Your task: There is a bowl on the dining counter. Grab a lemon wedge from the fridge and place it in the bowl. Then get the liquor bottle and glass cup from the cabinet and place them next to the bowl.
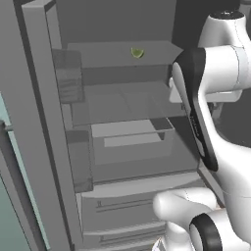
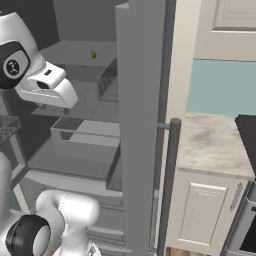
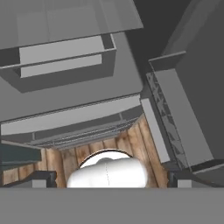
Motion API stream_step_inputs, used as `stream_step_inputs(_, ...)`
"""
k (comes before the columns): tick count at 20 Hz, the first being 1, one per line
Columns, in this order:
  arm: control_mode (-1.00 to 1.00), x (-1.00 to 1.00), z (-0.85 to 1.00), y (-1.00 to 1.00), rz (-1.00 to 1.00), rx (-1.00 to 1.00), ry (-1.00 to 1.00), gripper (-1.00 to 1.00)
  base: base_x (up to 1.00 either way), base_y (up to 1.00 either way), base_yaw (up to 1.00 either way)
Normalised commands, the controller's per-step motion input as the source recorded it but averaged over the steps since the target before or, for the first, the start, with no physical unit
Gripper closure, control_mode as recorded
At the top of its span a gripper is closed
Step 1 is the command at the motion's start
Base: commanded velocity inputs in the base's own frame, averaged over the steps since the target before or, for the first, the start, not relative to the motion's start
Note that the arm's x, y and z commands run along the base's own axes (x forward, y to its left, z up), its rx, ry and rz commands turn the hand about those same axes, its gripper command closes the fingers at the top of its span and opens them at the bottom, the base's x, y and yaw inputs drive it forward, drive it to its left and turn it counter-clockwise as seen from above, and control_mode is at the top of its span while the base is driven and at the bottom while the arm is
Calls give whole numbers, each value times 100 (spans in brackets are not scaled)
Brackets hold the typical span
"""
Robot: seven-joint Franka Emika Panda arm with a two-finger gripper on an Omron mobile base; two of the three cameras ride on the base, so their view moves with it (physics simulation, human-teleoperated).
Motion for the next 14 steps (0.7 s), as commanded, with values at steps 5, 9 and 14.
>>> stream_step_inputs(5,100,0,0,0,0,0,0,-100,79,6,0)
stream_step_inputs(9,100,0,0,0,0,0,0,-100,90,5,0)
stream_step_inputs(14,100,0,0,0,0,0,0,-100,70,21,0)
